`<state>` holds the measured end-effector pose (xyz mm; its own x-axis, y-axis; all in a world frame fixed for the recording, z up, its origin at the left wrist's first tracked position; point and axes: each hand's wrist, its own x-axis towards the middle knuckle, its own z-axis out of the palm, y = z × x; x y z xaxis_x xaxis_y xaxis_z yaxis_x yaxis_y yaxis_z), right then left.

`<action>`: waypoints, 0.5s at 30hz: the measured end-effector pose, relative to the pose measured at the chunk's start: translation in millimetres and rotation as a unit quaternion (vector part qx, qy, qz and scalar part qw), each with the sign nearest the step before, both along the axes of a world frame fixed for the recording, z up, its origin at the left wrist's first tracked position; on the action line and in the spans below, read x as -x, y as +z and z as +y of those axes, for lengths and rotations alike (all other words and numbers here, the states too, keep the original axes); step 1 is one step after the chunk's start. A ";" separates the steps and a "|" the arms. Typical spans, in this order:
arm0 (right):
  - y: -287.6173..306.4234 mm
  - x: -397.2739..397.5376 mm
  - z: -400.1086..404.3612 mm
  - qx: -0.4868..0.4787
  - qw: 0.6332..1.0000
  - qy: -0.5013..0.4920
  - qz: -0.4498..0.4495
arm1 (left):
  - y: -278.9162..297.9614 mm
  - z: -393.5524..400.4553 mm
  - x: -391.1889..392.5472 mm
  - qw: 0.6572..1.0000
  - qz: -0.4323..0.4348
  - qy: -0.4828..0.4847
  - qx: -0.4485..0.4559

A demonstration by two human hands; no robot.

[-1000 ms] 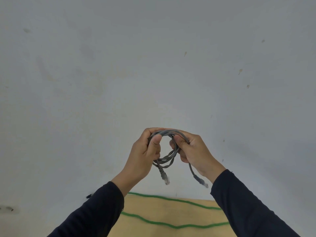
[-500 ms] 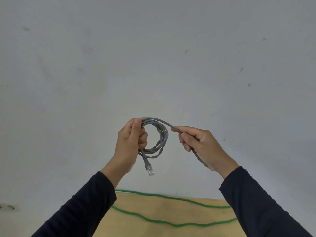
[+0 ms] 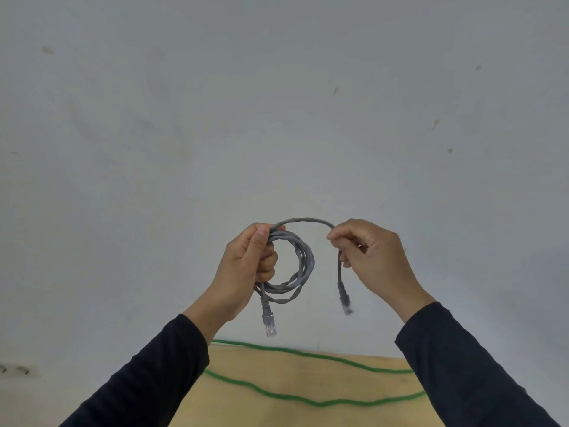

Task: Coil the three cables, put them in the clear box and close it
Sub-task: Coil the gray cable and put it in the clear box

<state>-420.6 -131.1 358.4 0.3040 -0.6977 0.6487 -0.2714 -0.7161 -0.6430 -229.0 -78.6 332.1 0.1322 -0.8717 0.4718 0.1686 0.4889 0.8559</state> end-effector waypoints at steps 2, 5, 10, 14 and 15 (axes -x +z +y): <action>-4.4 -3.7 -0.6 0.006 0.998 -0.027 -0.062 | -3.7 -0.4 5.2 1.000 -0.013 -0.006 0.000; -10.3 -10.3 0.5 -0.017 0.987 -0.065 -0.146 | -9.6 -1.7 13.9 0.999 -0.038 -0.001 0.004; -18.3 -20.3 1.7 -0.113 0.959 -0.075 -0.250 | -14.6 -5.2 22.5 0.997 -0.075 0.022 0.004; -11.3 -18.2 0.8 -0.151 0.945 -0.071 -0.282 | -17.6 -5.4 19.0 0.997 -0.079 0.007 -0.024; -8.3 -17.5 0.6 -0.152 0.943 -0.069 -0.288 | -17.9 -4.9 19.3 0.997 -0.071 -0.003 -0.033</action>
<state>-403.2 -130.5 350.1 -0.1450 -0.8848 0.4429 0.1090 -0.4592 -0.8816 -248.3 -83.5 314.2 0.0630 -0.9024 0.4263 0.0467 0.4293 0.9019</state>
